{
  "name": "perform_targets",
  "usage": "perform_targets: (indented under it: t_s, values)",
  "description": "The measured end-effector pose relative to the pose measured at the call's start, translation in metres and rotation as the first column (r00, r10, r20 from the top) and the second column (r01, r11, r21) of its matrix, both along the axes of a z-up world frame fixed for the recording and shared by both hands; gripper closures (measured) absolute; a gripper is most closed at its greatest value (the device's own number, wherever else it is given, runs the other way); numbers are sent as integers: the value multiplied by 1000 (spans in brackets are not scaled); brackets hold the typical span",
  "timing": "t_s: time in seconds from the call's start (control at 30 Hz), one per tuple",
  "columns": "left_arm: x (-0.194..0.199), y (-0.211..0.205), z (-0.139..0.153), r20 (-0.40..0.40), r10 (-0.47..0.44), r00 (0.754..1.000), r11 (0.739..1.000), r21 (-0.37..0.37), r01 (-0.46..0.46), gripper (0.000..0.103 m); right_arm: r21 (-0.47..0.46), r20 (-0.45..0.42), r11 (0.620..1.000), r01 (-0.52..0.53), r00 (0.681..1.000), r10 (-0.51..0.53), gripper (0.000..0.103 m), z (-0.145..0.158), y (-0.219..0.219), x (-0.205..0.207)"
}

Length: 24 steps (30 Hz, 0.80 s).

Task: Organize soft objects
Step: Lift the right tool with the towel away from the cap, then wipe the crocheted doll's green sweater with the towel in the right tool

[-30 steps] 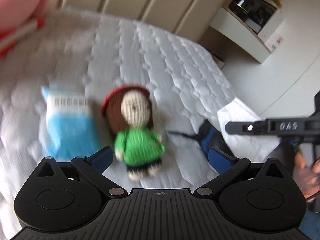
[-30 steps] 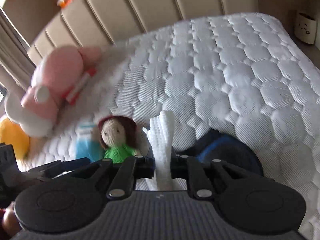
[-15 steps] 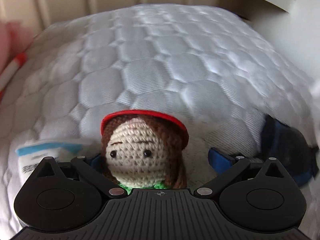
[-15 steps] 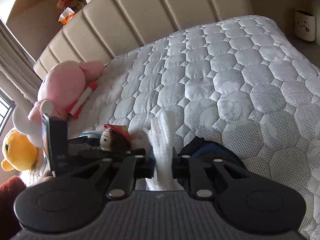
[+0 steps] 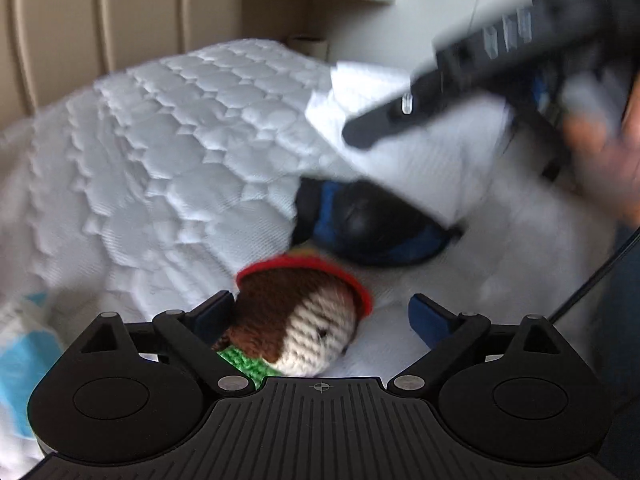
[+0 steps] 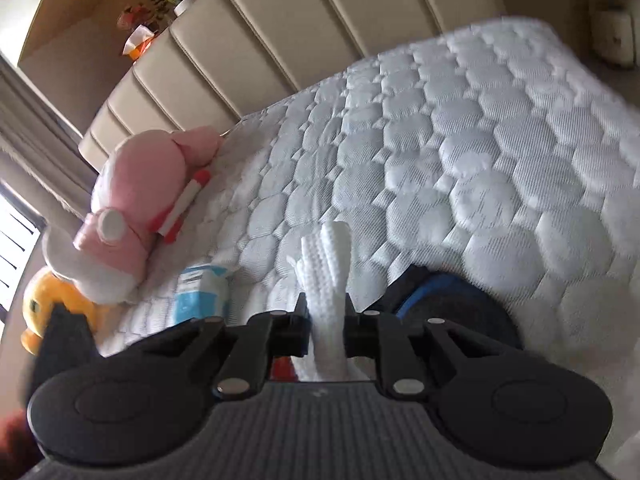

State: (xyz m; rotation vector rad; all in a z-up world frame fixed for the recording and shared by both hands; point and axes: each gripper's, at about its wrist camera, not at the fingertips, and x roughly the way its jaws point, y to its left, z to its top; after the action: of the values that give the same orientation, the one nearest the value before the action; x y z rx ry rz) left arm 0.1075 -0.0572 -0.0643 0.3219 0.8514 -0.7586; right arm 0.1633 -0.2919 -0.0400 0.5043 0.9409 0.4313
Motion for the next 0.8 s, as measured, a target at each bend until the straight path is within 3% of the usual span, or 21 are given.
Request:
perform_targets:
  t_s: [0.1, 0.2, 0.3, 0.33, 0.4, 0.5, 0.67, 0.77, 0.8]
  values:
    - [-7, 7, 7, 4, 8, 1000, 999, 40, -8, 6, -2, 34, 1000, -16, 999, 16, 88, 5, 8, -3]
    - [-19, 26, 25, -27, 129, 991, 990, 54, -128, 2, -38, 38, 999, -1, 999, 3, 91, 4, 20, 6]
    - [-16, 46, 24, -102, 229, 968, 971, -39, -234, 1, 59, -39, 998, -11, 999, 14, 91, -12, 34, 22]
    - [-13, 51, 20, -143, 235, 961, 966, -77, -247, 1, 69, -58, 998, -13, 998, 17, 91, -19, 40, 25]
    - [-6, 54, 10, -184, 242, 953, 962, -85, -260, 1, 39, -76, 999, -9, 997, 12, 91, -32, 51, 30]
    - [-1, 54, 1, -187, 234, 954, 966, -68, -250, 1, 47, -82, 999, 16, 997, -12, 90, -45, 54, 33]
    - [5, 59, -3, -196, 233, 952, 959, -118, -259, 0, 77, -116, 995, 60, 992, -51, 84, -55, 41, 37]
    - [4, 57, -6, -193, 223, 955, 960, -128, -250, 0, 147, -184, 982, 115, 979, -87, 85, -62, 27, 37]
    - [4, 55, -8, -190, 220, 957, 961, -126, -246, 0, 168, -204, 976, 141, 973, -106, 90, -63, 22, 36]
